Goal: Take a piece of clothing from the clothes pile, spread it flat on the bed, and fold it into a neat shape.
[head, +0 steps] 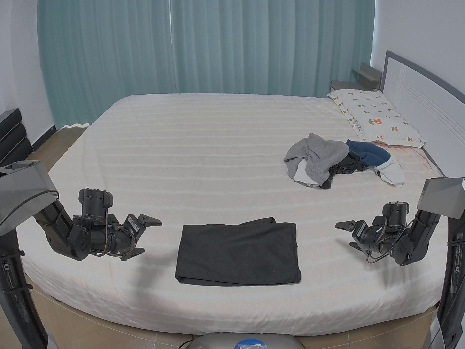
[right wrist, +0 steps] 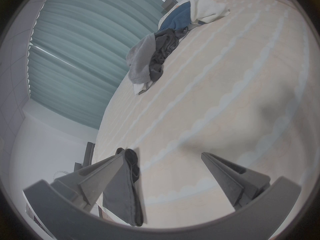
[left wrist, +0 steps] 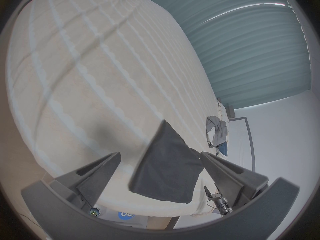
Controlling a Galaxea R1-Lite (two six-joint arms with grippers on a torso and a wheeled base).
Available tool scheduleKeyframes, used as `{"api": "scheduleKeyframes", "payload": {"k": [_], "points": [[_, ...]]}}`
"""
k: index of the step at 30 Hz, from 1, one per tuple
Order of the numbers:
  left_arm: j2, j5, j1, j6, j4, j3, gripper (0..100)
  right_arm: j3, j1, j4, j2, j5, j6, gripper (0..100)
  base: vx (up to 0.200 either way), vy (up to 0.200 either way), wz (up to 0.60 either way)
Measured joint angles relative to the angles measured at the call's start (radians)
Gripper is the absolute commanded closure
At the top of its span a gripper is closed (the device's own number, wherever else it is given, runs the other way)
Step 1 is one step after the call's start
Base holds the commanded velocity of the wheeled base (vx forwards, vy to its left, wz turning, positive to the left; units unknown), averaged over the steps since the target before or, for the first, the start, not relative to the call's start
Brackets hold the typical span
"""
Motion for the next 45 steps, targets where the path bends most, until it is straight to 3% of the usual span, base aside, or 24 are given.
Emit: {"api": "scheduleKeyframes", "payload": {"k": [13,24,34,45], "points": [[0.064,0.029,-0.016,0.009,0.0,-0.151,0,0.001,0.003,-0.001,0.006,-0.003,0.0,0,0.0,0.0,0.0],[0.172,0.21,-0.078,0.009,-0.001,-0.269,0,0.002,0.002,-0.001,0.007,-0.004,-0.002,0,0.0,0.0,0.0],[0.186,0.201,-0.091,-0.012,0.008,-0.266,0,0.002,0.003,-0.001,0.008,-0.004,-0.002,0,0.0,0.0,0.0],[0.183,0.184,-0.09,-0.037,0.006,-0.263,0,0.004,0.001,-0.001,0.009,-0.006,-0.004,0,0.0,0.164,0.0]]}}
